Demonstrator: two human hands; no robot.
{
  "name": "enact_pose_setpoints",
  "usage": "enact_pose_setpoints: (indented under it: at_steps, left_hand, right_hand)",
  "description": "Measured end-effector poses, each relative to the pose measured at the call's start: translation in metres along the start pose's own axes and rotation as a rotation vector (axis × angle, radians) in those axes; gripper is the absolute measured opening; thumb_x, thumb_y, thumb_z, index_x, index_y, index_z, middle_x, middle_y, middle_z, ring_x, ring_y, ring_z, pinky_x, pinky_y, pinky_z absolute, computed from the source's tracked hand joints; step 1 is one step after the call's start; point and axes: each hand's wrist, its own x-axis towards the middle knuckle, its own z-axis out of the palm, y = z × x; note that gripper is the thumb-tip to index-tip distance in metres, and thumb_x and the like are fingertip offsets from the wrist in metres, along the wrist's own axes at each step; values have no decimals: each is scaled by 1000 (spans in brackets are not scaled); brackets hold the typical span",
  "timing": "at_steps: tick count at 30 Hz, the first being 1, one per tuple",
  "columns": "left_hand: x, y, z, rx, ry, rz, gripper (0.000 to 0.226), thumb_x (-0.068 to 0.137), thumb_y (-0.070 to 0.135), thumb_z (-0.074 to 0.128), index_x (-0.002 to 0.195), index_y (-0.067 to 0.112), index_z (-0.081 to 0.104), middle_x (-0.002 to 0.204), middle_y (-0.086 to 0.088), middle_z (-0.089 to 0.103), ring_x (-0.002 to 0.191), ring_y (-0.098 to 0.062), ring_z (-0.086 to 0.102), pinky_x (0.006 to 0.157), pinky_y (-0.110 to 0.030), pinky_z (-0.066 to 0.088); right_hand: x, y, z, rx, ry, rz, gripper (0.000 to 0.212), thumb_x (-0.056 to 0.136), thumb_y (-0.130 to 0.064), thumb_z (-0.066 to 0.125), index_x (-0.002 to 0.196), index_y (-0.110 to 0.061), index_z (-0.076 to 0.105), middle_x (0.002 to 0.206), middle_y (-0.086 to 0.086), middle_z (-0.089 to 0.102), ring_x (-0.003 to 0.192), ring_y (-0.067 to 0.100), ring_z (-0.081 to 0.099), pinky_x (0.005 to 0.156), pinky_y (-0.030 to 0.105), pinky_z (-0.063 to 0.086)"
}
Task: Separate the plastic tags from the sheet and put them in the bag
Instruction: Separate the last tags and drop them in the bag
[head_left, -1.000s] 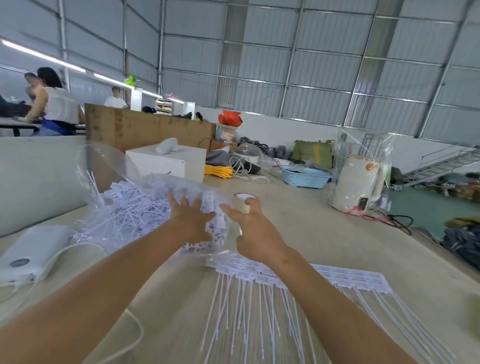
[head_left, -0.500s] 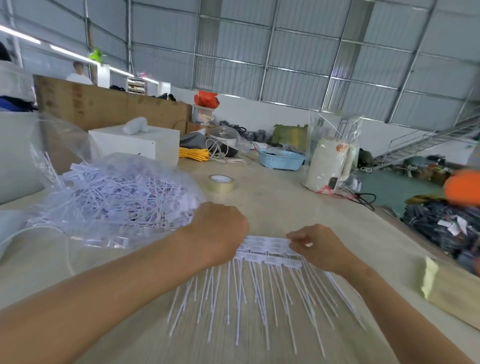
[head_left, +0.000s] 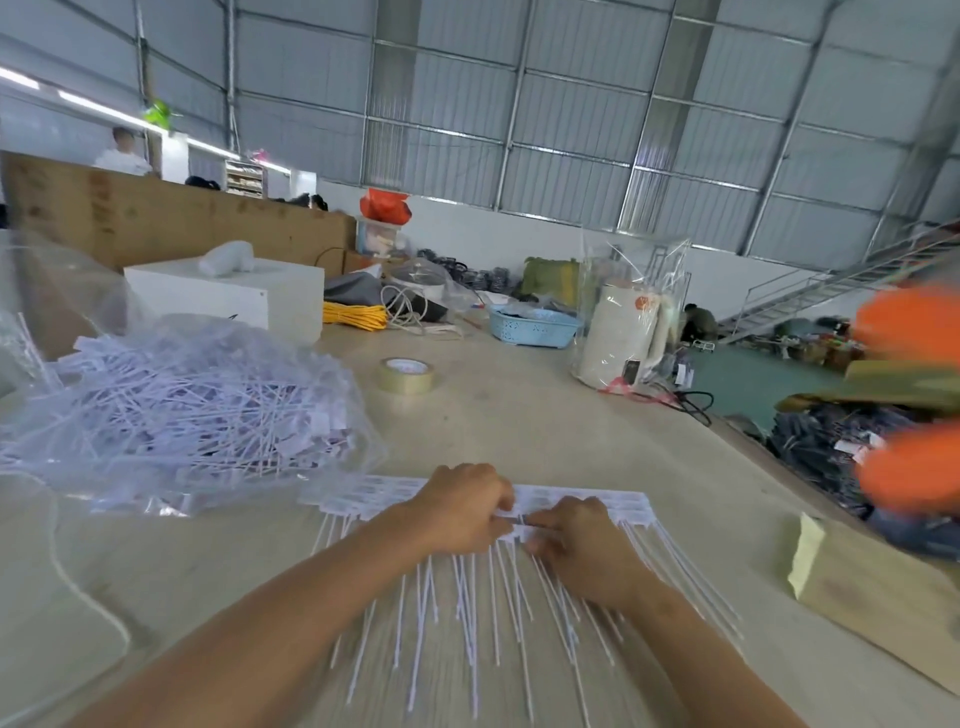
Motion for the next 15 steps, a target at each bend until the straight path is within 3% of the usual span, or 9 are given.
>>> enact_pose_setpoints:
  at_steps: [3, 6, 10, 13, 15]
  left_hand:
    - [0, -1, 3, -210, 17, 52, 27, 89, 40, 59, 106, 21, 67, 102, 2, 66, 91, -16, 59, 80, -30, 46]
    - [1, -1, 3, -459, 49, 36, 25, 85, 37, 66, 102, 19, 70, 91, 6, 66, 83, -11, 62, 76, -28, 51]
    - [-1, -13, -15, -470, 86, -8, 44, 77, 40, 74, 115, 21, 62, 93, 14, 60, 77, 3, 55, 74, -17, 46]
    - [-10, -35, -38, -422, -118, -87, 42, 74, 41, 76, 109, 23, 61, 88, 12, 61, 78, -2, 58, 73, -19, 45]
    - [-16, -48, -44, -437, -325, -125, 30, 73, 35, 79, 94, 22, 63, 73, 10, 63, 61, -4, 58, 64, -20, 44]
  right_hand:
    - [-2, -3, -9, 258, 77, 36, 11, 85, -14, 64, 75, -16, 69, 67, -13, 54, 66, 4, 50, 68, 16, 37]
    - [-10, -3, -21, 489, 81, 121, 22, 83, -5, 63, 70, -22, 61, 71, -9, 57, 64, 1, 51, 63, 13, 39]
    - [-17, 12, -40, 754, 108, 222, 11, 86, 5, 57, 79, -2, 64, 60, 2, 54, 51, 8, 49, 53, 22, 40]
    - [-20, 35, -54, 1057, 129, 385, 18, 88, 11, 50, 81, 0, 63, 57, 8, 51, 48, 13, 46, 48, 23, 37]
    - [-22, 48, -56, 1193, 107, 506, 20, 89, 13, 46, 86, 1, 61, 56, 9, 49, 45, 14, 43, 43, 21, 36]
